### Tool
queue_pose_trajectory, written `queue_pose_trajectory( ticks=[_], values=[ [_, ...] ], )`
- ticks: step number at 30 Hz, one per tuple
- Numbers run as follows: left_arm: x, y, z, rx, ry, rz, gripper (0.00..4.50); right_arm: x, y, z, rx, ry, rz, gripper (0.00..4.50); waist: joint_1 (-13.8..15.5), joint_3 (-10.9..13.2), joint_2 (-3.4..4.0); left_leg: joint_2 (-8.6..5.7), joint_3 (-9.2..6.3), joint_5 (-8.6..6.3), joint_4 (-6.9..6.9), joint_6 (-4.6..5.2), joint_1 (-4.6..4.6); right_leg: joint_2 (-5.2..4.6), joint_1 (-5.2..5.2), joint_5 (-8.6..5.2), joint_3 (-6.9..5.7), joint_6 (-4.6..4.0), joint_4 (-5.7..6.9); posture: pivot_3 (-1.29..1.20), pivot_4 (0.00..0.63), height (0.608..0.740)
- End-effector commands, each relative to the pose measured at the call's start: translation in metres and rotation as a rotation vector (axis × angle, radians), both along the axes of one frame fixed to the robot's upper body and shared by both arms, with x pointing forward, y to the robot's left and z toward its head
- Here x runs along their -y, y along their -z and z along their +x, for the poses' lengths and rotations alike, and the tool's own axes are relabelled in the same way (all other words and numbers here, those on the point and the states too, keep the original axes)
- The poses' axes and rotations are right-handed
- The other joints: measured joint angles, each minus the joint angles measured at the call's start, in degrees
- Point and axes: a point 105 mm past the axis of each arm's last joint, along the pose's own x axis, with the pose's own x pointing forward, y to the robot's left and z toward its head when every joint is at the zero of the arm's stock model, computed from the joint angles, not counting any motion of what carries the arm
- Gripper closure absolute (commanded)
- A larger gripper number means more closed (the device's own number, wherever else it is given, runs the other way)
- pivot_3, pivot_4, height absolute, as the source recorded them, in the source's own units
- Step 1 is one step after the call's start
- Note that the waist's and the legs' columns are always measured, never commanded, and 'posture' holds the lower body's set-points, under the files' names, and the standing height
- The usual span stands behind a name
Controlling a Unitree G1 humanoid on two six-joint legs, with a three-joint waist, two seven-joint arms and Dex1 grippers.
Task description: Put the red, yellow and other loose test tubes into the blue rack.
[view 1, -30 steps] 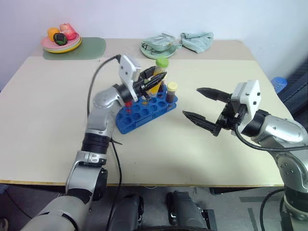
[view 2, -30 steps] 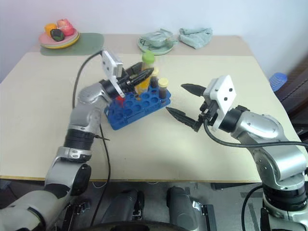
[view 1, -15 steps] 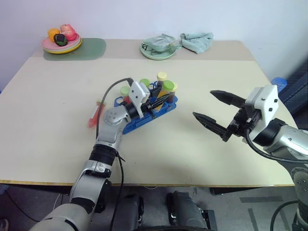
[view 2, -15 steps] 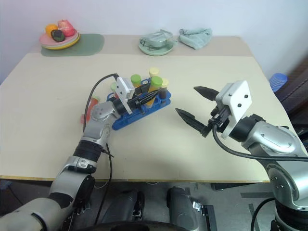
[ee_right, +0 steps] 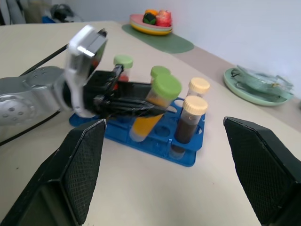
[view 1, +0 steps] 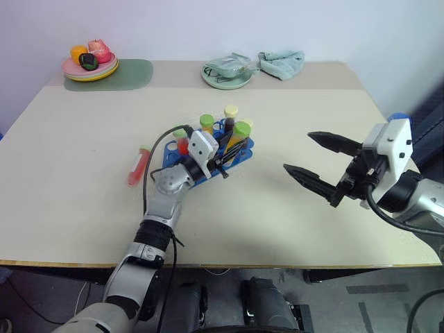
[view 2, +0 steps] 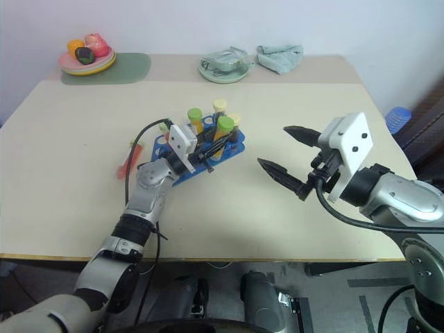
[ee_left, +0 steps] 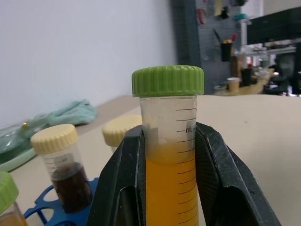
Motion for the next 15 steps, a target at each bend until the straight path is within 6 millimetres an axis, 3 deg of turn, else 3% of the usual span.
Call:
queue_pose_trajectory(
  ticks=[1,6,15],
  values=[
    [-0.014,-0.001,0.014,-0.015,-0.102,0.000,3.70,0.002,-0.009,-0.004,0.038,-0.002,-0.012,0.38,0.0,0.0,0.00,0.01,0.00,0.00,0.00,0.00,0.00,0.01,0.00,0.00,0.00,0.00,0.00,0.00,0.150,0.740],
    [-0.017,-0.011,0.019,0.004,-0.122,-0.019,3.70,0.002,-0.009,-0.002,0.041,0.001,-0.013,0.38,0.3,0.0,-0.01,0.02,0.00,-0.02,-0.04,0.03,-0.05,0.03,-0.03,-0.01,-0.01,0.01,-0.06,0.00,0.150,0.740],
    [-0.013,0.009,0.009,-0.090,-0.014,-0.041,3.70,0.002,-0.009,-0.001,0.045,0.009,-0.001,0.38,0.3,0.0,-0.01,0.02,0.00,-0.04,-0.05,0.05,-0.06,0.01,-0.03,-0.01,-0.01,0.01,-0.09,0.00,0.150,0.740]
  ],
)
